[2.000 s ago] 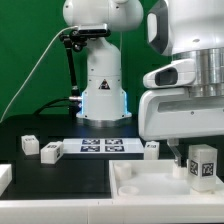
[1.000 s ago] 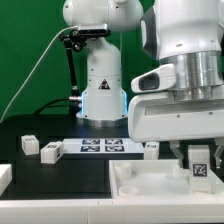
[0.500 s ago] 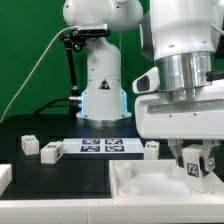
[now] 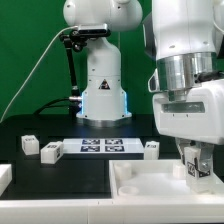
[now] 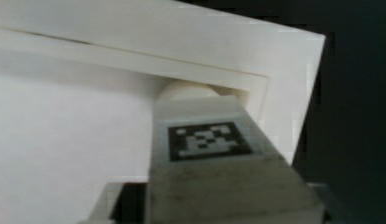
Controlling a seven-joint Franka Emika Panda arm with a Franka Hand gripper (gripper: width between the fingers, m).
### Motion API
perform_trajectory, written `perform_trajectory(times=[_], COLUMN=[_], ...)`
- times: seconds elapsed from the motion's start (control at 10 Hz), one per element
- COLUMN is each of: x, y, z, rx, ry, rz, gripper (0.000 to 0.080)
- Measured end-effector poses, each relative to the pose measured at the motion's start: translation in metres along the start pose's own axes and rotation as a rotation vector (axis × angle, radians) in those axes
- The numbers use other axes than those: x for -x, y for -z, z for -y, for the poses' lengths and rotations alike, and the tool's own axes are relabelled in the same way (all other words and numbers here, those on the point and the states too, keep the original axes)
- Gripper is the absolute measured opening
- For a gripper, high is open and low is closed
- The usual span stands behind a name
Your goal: Assemble one leg
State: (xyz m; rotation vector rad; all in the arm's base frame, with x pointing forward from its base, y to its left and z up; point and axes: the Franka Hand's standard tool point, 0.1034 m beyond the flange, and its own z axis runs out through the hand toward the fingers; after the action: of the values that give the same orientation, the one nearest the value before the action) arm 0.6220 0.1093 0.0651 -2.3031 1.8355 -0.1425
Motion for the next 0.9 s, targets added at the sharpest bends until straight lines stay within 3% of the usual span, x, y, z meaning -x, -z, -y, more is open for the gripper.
perform_trajectory(times=[0.1,0.2,0.3,0.4,0.7,0.9], x=[-0.0015,-0.0017,0.0001,0.0001,0.0024,0.0055], y=[0.0008,0.0015,0.0019,0.0021,0.0033,0.0034], z=[0.0005,0.0013,0.0017,0.0022,0.0044,0.0046], rx=[0.003,0.008,0.020,0.019,0.031,0.053], ry=[0.080,0.132,0.249,0.382,0.727,0.926], rz=[0.002,0.003,0.012,0.014,0.006,-0.004], gripper=[0.0362,0.0561,0.0561,0.0632,0.0647,0.0648])
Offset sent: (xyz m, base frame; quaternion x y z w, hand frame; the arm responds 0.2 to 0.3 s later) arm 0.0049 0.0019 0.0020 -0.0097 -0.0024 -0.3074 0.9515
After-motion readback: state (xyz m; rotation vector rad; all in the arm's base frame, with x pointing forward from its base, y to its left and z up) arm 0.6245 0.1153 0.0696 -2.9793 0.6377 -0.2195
